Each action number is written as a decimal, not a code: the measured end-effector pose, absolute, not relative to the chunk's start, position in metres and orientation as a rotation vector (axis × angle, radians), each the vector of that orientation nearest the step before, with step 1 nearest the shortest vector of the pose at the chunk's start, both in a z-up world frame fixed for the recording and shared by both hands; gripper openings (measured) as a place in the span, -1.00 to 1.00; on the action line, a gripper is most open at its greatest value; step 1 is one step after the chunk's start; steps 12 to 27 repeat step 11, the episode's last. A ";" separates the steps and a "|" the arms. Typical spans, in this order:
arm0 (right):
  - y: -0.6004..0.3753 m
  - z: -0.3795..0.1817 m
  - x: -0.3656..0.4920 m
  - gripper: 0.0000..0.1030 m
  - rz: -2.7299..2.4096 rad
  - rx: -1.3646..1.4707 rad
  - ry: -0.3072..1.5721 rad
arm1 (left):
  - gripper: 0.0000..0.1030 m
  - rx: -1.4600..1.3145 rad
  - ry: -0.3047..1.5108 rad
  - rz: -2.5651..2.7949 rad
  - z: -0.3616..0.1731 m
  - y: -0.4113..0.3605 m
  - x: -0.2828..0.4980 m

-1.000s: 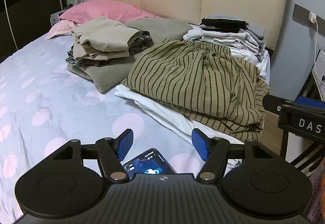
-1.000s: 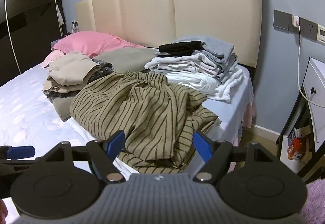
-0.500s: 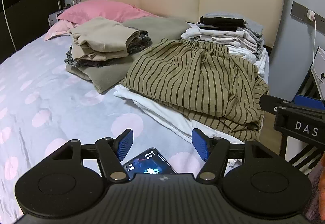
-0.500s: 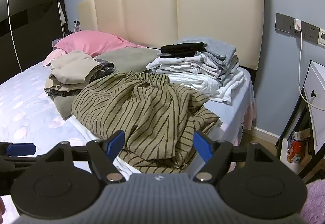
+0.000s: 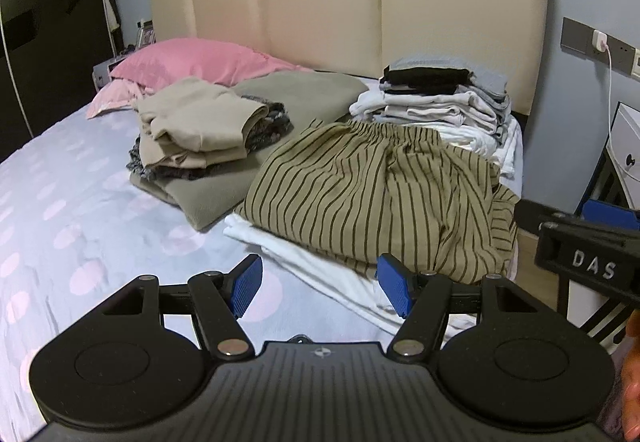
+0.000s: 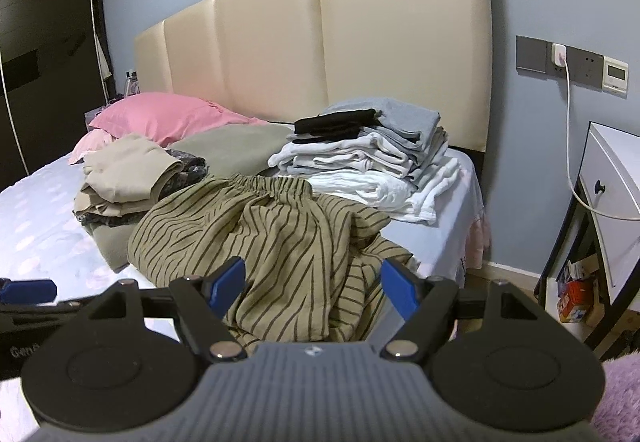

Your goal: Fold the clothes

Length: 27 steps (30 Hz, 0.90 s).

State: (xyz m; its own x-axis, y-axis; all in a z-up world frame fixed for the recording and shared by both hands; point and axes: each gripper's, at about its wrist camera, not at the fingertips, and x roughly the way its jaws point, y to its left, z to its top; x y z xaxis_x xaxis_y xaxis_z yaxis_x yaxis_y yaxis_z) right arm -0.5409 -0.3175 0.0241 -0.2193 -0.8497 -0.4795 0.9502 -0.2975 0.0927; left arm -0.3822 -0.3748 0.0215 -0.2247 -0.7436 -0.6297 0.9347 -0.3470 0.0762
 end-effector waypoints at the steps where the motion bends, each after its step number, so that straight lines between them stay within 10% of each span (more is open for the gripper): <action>1: -0.317 0.024 -0.541 0.50 -1.806 0.530 0.261 | 0.21 0.701 0.380 -1.816 0.022 -0.375 -0.383; 27: -0.317 0.023 -0.540 0.50 -1.806 0.530 0.276 | 0.21 0.714 0.383 -1.817 0.021 -0.376 -0.384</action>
